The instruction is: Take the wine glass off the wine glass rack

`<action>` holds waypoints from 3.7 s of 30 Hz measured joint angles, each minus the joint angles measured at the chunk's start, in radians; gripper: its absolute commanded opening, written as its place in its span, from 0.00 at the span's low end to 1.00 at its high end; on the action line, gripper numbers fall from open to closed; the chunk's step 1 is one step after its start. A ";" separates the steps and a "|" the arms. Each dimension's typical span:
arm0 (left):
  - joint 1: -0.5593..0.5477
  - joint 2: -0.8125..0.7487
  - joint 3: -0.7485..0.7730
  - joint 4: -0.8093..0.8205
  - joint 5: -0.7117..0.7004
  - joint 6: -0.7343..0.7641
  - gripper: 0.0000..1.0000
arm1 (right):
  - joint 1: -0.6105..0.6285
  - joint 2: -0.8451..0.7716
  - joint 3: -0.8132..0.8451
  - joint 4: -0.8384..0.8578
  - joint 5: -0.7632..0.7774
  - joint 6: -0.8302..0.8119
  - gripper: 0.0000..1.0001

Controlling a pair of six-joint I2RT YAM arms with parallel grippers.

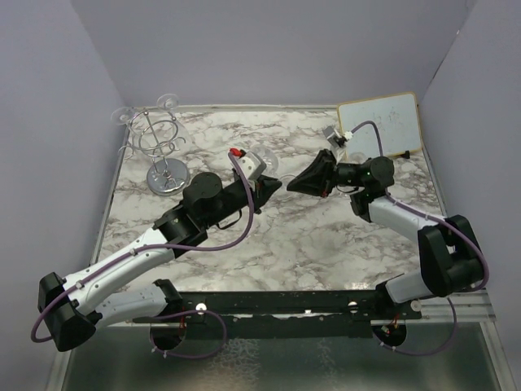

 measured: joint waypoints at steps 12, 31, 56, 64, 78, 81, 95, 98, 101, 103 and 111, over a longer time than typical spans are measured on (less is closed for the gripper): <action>0.006 -0.002 0.041 -0.023 0.092 -0.093 0.76 | 0.021 -0.257 -0.135 -0.378 -0.046 -0.806 0.01; 0.224 0.066 0.267 -0.351 0.156 -0.607 0.99 | 0.026 -0.486 -0.299 -0.661 0.117 -1.493 0.01; 0.203 0.257 0.333 -0.344 0.263 -0.661 0.72 | 0.042 -0.560 -0.303 -0.629 0.064 -1.552 0.01; 0.171 0.262 0.333 -0.326 0.210 -0.661 0.61 | 0.043 -0.566 -0.304 -0.628 0.064 -1.550 0.01; 0.159 0.262 0.333 -0.313 0.167 -0.656 0.80 | 0.043 -0.582 -0.320 -0.607 0.079 -1.539 0.01; 0.159 0.262 0.333 -0.310 0.157 -0.656 0.80 | 0.045 -0.585 -0.320 -0.606 0.079 -1.537 0.01; 0.156 0.268 0.349 -0.304 0.126 -0.650 0.63 | 0.046 -0.585 -0.320 -0.607 0.075 -1.536 0.02; 0.156 0.270 0.350 -0.299 0.124 -0.645 0.56 | 0.046 -0.585 -0.320 -0.607 0.075 -1.536 0.06; 0.156 0.270 0.350 -0.293 0.124 -0.642 0.54 | 0.046 -0.586 -0.320 -0.606 0.077 -1.537 0.12; 0.156 0.270 0.350 -0.289 0.123 -0.642 0.54 | 0.046 -0.589 -0.320 -0.605 0.077 -1.537 0.18; 0.156 0.267 0.343 -0.286 0.068 -0.600 0.54 | 0.046 -0.621 -0.320 -0.577 0.107 -1.478 0.94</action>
